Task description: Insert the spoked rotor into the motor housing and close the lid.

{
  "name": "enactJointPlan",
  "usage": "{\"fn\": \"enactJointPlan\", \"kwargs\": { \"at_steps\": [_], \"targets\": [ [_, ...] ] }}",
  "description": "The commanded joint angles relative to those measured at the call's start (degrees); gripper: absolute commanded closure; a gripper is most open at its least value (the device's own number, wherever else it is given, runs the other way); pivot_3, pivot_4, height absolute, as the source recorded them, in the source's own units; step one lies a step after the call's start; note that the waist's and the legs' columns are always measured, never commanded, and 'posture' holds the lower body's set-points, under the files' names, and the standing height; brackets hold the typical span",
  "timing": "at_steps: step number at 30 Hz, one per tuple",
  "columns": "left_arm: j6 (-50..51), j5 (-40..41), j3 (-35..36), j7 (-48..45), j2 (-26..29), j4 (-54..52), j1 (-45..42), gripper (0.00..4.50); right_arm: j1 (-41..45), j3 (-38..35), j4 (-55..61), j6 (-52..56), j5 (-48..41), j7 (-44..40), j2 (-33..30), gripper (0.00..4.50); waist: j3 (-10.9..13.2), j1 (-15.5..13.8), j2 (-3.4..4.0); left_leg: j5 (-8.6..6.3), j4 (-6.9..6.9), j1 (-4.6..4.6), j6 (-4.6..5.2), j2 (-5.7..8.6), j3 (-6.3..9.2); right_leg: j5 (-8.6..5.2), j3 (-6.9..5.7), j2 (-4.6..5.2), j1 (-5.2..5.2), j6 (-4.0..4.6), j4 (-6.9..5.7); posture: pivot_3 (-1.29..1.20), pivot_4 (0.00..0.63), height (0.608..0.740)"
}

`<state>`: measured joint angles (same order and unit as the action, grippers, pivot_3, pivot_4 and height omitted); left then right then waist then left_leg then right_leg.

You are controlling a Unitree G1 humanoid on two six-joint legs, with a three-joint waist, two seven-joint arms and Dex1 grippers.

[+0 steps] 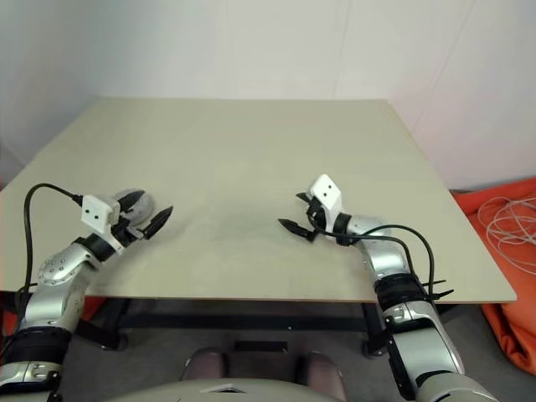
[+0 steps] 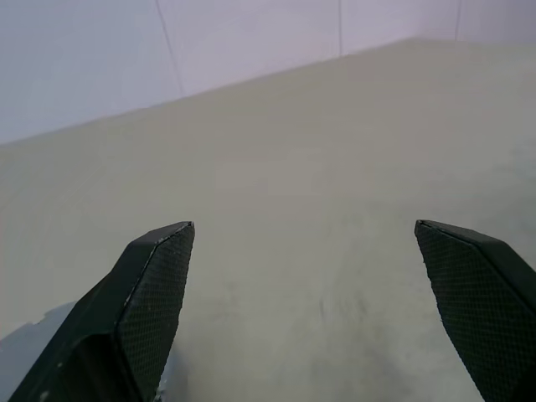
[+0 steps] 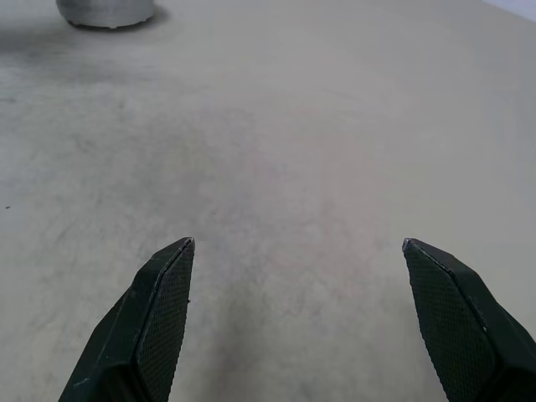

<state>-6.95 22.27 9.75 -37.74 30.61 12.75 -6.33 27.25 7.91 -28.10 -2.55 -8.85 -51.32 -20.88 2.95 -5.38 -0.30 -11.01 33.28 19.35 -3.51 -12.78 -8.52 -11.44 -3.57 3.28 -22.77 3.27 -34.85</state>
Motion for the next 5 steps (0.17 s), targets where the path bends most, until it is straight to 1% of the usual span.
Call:
{"fn": "enactJointPlan", "kwargs": {
  "at_steps": [1,5],
  "targets": [
    [0.1,-0.1,2.1,1.0,-0.4,-2.7,-0.2,0.03,1.6,-0.9,0.7,-1.3,0.2,0.3,0.3,0.00,0.0,0.0,0.00,0.00,0.00,0.00,0.00,0.00,0.00,0.00,0.00,0.00,0.00,0.00,0.00,0.00,0.000,0.740],
    [0.3,-0.4,2.0,1.7,-1.3,-3.1,-0.1,0.03,1.4,-1.1,0.6,-1.5,0.2,0.6,0.4,0.00,0.0,0.0,0.00,0.00,0.00,0.00,0.00,0.00,0.00,-0.03,0.00,0.00,0.00,-0.06,0.00,0.00,0.000,0.740]
  ]
}}
